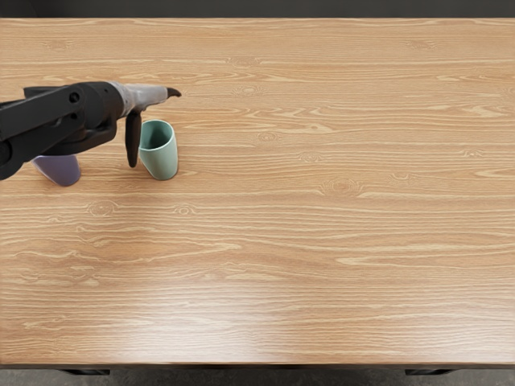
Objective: Pick up cup and place in cup with left hand
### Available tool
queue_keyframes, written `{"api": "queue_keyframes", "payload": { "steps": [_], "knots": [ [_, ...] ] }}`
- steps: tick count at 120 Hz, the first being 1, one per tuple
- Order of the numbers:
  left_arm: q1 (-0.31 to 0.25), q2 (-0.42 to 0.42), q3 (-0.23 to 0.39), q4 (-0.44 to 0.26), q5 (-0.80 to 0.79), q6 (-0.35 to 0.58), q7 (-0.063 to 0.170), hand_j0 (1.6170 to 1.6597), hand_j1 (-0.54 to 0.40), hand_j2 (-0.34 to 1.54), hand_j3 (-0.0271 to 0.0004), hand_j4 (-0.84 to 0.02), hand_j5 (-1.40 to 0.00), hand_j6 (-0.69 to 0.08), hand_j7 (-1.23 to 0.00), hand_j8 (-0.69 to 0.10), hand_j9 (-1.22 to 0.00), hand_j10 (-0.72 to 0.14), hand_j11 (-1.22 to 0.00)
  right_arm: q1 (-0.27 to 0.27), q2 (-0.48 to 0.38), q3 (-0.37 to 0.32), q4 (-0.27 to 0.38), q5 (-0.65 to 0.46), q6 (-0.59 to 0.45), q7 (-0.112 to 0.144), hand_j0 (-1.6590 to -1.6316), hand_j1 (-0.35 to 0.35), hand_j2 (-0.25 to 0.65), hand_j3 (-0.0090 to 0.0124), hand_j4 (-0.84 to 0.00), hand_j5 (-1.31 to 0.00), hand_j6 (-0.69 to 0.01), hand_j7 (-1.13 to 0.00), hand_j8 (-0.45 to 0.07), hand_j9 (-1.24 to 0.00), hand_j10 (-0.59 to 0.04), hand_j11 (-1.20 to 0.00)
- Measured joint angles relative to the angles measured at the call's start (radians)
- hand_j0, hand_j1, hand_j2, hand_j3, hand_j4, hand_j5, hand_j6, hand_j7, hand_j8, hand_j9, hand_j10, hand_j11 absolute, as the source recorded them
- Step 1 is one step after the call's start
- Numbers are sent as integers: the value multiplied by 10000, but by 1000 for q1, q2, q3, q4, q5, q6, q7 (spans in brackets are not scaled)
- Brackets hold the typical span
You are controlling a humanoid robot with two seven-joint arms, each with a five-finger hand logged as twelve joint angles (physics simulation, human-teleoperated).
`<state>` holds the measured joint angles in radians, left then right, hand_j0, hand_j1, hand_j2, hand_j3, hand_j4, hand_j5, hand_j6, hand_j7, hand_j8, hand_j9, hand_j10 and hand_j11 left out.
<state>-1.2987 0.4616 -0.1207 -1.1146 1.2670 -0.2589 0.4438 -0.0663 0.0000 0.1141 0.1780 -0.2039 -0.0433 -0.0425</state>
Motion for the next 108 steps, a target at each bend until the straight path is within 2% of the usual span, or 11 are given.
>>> {"api": "queue_keyframes", "payload": {
  "steps": [29,44,82,101,108],
  "knots": [
    [5,-18,10,9,0,11,0,16581,2089,254,0,-1215,-1538,-1228,-1536,-1224,-1535,-1209,-1533,-1,0,0,0,0,0,0,-16581,-3203,-48,0,-241,-311,-242,-311,-241,-311,-240,-311],
    [-3,-66,19,36,-4,4,-1,16581,1901,284,0,-1370,-1741,-1382,-1739,-1378,-1737,-1364,-1736,-1,0,0,-1,0,0,0,-16581,-3203,-48,0,-241,-311,-242,-311,-241,-311,-240,-311],
    [-9,-69,40,69,-7,-18,-5,16581,1682,322,0,-1553,-1979,-1565,-1977,-1561,-1976,-1547,-1974,-1,0,0,-1,0,-1,0,-16581,-3203,-48,0,-241,-311,-242,-311,-241,-311,-240,-311],
    [-13,-74,42,87,-6,-16,-7,16581,1053,444,0,-2067,-2655,-2079,-2652,-2077,-2649,-2065,-2647,-1,0,0,-2,0,-1,0,-16581,-3204,-48,0,-241,-311,-241,-310,-240,-311,-239,-311],
    [-11,-82,42,87,-6,-17,-7,16583,492,741,0,-2188,-2865,-2210,-2852,-2219,-2839,-2218,-2829,-1,0,0,-2,0,-1,0,-16581,-3204,-48,0,-241,-311,-242,-311,-241,-311,-240,-311]
  ]
}}
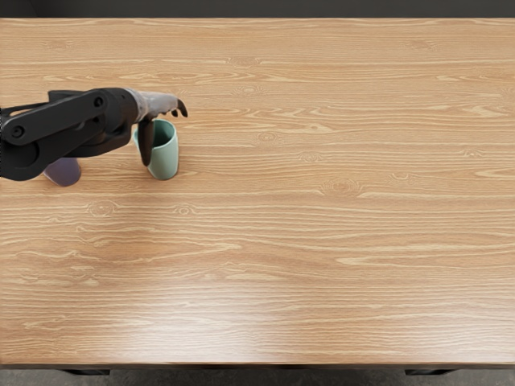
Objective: Pick up cup and place in cup with left hand
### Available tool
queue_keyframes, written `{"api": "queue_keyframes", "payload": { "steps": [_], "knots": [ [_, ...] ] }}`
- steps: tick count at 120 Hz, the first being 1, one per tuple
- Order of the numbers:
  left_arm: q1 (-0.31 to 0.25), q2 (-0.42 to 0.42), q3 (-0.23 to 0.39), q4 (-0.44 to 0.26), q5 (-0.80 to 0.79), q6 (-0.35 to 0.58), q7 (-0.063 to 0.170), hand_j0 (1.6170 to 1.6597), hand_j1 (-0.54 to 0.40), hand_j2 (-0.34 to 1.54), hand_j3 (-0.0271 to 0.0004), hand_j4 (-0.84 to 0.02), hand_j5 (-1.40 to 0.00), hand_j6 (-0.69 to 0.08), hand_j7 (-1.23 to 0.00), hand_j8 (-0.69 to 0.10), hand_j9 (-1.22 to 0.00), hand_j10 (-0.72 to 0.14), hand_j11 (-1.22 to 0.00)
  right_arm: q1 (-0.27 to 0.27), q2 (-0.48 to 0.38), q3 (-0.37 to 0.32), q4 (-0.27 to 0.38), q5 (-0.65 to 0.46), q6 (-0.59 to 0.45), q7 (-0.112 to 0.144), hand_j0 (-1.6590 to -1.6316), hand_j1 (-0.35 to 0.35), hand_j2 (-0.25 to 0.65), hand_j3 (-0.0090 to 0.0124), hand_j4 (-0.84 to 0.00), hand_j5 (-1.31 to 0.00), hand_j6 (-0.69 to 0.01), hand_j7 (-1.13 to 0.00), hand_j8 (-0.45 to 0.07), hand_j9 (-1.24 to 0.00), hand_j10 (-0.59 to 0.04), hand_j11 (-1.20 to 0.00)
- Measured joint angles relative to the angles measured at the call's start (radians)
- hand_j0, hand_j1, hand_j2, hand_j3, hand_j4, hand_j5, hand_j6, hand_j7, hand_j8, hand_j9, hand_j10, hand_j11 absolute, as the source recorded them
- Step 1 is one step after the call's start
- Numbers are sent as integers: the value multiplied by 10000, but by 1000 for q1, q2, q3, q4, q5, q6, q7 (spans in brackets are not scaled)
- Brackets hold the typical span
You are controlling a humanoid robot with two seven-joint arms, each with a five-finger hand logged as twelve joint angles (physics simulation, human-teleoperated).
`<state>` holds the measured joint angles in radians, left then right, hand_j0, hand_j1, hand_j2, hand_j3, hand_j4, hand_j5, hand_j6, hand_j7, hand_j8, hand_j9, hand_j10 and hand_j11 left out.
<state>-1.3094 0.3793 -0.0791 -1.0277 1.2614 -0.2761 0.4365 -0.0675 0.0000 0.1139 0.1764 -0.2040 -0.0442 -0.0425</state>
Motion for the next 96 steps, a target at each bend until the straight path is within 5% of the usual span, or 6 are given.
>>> {"api": "queue_keyframes", "payload": {
  "steps": [12,36,58,96],
  "knots": [
    [-1,-7,0,-1,0,-2,0,16582,-371,1209,0,-2328,-3107,-2359,-3084,-2379,-3063,-2387,-3045,-1,0,0,0,0,0,0,-16581,-3204,-48,0,-241,-311,-242,-311,-241,-311,-240,-311],
    [2,-6,1,-2,-4,-6,-1,16581,-12,824,0,-2592,-3385,-2611,-3374,-2617,-3364,-2615,-3356,-1,0,0,0,0,0,0,-16581,-3203,-48,0,-241,-311,-242,-311,-241,-311,-240,-311],
    [5,-5,1,-4,-5,-9,0,16579,-1475,1398,0,-3244,-4374,-3262,-4360,-2864,-4337,-3273,-4328,-1,0,0,0,0,0,0,-16581,-3203,-48,0,-241,-311,-242,-311,-241,-311,-240,-311],
    [-5,7,0,-29,-24,-11,3,16570,-914,754,0,-3810,-5140,-3812,-5128,-3064,-5086,-3841,-5085,0,0,1,0,0,0,0,-16581,-3203,-48,0,-241,-311,-242,-311,-241,-311,-240,-311]
  ]
}}
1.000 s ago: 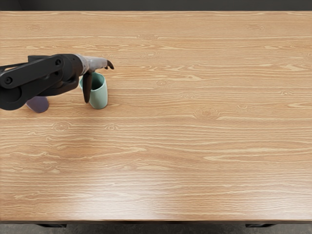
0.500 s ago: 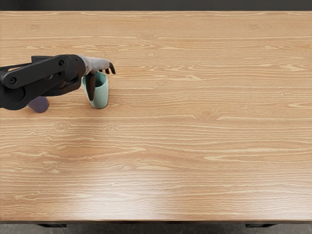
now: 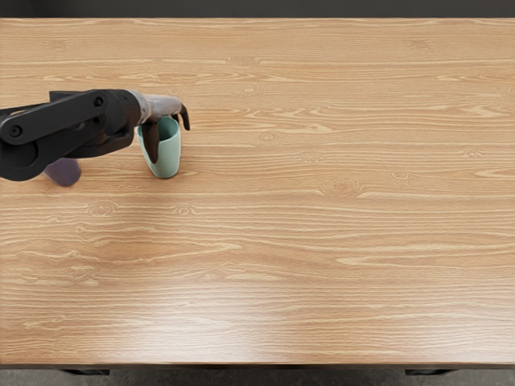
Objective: Pick up cup and place in cup with left hand
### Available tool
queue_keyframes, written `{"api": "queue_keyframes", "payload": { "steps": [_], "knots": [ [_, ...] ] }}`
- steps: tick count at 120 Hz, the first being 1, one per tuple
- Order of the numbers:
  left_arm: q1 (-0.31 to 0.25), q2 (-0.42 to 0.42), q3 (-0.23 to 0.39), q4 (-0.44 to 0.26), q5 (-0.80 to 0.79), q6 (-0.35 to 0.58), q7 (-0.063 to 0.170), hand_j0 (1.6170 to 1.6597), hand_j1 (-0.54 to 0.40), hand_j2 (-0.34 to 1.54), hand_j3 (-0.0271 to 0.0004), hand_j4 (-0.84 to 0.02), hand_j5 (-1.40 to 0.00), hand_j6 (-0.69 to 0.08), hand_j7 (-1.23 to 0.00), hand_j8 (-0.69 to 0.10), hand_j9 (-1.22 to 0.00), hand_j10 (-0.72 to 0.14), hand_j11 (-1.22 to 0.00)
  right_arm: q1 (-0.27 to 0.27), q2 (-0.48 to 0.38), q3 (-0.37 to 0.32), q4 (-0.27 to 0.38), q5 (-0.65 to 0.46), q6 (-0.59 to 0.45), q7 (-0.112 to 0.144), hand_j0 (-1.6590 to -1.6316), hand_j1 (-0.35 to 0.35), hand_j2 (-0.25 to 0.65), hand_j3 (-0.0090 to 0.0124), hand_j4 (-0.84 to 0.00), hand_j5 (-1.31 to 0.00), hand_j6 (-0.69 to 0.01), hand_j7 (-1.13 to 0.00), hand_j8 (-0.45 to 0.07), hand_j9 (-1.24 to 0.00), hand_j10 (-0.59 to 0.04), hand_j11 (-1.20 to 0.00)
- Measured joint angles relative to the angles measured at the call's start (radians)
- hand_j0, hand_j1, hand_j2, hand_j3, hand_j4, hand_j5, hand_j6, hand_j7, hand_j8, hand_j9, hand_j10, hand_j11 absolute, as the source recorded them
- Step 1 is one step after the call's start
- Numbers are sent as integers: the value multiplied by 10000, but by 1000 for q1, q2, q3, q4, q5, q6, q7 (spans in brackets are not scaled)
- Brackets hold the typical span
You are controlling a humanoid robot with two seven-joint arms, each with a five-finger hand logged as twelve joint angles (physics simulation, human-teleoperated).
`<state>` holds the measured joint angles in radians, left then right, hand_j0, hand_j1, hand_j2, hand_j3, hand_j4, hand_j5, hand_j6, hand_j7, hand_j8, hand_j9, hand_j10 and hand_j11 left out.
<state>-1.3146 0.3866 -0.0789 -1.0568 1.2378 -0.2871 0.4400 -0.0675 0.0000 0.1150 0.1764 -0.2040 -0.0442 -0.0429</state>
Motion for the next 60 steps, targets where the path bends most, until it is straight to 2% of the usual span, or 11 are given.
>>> {"api": "queue_keyframes", "payload": {
  "steps": [26,47,60],
  "knots": [
    [-21,40,-3,-41,-16,0,5,16570,-826,605,0,-3929,-5276,-3927,-5257,-3594,-5220,-3963,-5219,0,0,0,0,0,0,0,-16581,-3203,-48,0,-241,-311,-242,-311,-241,-311,-240,-311],
    [-29,66,-3,-86,-41,-1,7,16567,-1139,835,0,-4237,-5643,-3537,-5628,-3121,-5615,-4248,-5608,0,0,0,0,0,0,0,-16581,-3204,-48,0,-240,-310,-240,-310,-239,-310,-238,-310],
    [-34,77,-4,-104,-50,0,13,16563,-1256,907,0,-4330,-5870,-3276,-5909,-2837,-5879,-4078,-5827,0,0,0,0,0,0,0,-16581,-3204,-48,0,-241,-311,-241,-310,-240,-310,-239,-310]
  ]
}}
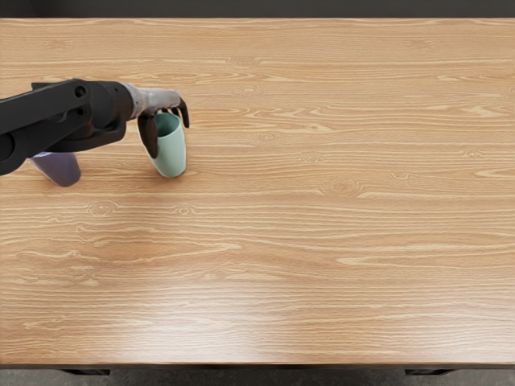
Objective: Pick up cup and place in cup with left hand
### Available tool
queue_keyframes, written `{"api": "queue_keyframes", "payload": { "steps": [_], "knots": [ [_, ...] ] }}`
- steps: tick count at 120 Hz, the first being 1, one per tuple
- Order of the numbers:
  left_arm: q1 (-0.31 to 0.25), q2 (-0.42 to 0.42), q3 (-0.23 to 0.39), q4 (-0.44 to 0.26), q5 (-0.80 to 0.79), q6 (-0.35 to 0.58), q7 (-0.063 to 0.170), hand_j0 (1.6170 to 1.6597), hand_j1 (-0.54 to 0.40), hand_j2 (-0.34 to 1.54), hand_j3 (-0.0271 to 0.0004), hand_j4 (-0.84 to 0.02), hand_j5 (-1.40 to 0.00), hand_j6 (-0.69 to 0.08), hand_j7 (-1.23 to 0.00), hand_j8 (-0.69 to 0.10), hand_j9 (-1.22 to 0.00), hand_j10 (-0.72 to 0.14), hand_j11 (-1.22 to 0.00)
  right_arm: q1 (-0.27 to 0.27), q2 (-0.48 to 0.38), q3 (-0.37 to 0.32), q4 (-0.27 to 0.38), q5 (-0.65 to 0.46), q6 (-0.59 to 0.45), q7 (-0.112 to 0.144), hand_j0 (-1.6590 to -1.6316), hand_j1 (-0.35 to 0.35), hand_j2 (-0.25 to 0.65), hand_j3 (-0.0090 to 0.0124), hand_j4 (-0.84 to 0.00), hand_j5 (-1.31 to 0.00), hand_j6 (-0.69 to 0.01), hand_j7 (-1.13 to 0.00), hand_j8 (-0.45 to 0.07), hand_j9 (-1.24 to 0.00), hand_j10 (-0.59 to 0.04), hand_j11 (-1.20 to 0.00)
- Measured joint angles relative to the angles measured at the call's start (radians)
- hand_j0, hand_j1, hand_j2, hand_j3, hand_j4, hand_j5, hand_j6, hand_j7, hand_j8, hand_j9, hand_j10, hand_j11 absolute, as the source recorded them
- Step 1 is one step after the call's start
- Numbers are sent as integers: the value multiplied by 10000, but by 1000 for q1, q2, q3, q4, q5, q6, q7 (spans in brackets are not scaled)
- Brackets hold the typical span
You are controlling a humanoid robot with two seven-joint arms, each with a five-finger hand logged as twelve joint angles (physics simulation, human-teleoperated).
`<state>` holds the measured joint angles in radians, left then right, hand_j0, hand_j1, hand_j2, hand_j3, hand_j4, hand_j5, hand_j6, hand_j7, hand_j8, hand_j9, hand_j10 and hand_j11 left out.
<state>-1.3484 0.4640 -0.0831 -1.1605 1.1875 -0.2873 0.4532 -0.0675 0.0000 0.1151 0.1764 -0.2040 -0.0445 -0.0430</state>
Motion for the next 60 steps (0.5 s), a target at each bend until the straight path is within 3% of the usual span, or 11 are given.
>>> {"api": "queue_keyframes", "payload": {
  "steps": [8,17,40,60],
  "knots": [
    [-4,55,-2,-32,-6,2,11,16563,-1309,820,0,-4407,-5919,-3058,-6039,-2804,-6032,-3950,-5908,0,0,0,0,0,0,0,-16581,-3204,-48,0,-241,-311,-242,-311,-241,-311,-240,-311],
    [-15,79,-5,-75,-12,2,27,16559,-1057,744,0,-4488,-5941,-3412,-5990,-3132,-5968,-4192,-5923,0,0,0,0,0,0,0,-16581,-3203,-48,0,-241,-311,-241,-311,-240,-311,-239,-311],
    [-9,192,-33,-225,-22,20,74,16557,-1189,834,0,-4466,-6124,-3280,-6136,-2826,-6149,-4061,-6046,0,0,0,0,0,0,0,-16581,-3203,-48,0,-241,-311,-242,-311,-241,-311,-240,-311],
    [-11,215,-52,-308,-22,53,104,16555,-1379,1071,0,-4514,-6115,-3115,-6132,-2685,-6156,-3976,-6093,0,0,0,0,0,0,0,-16581,-3204,-48,0,-241,-311,-241,-310,-240,-311,-239,-311]
  ]
}}
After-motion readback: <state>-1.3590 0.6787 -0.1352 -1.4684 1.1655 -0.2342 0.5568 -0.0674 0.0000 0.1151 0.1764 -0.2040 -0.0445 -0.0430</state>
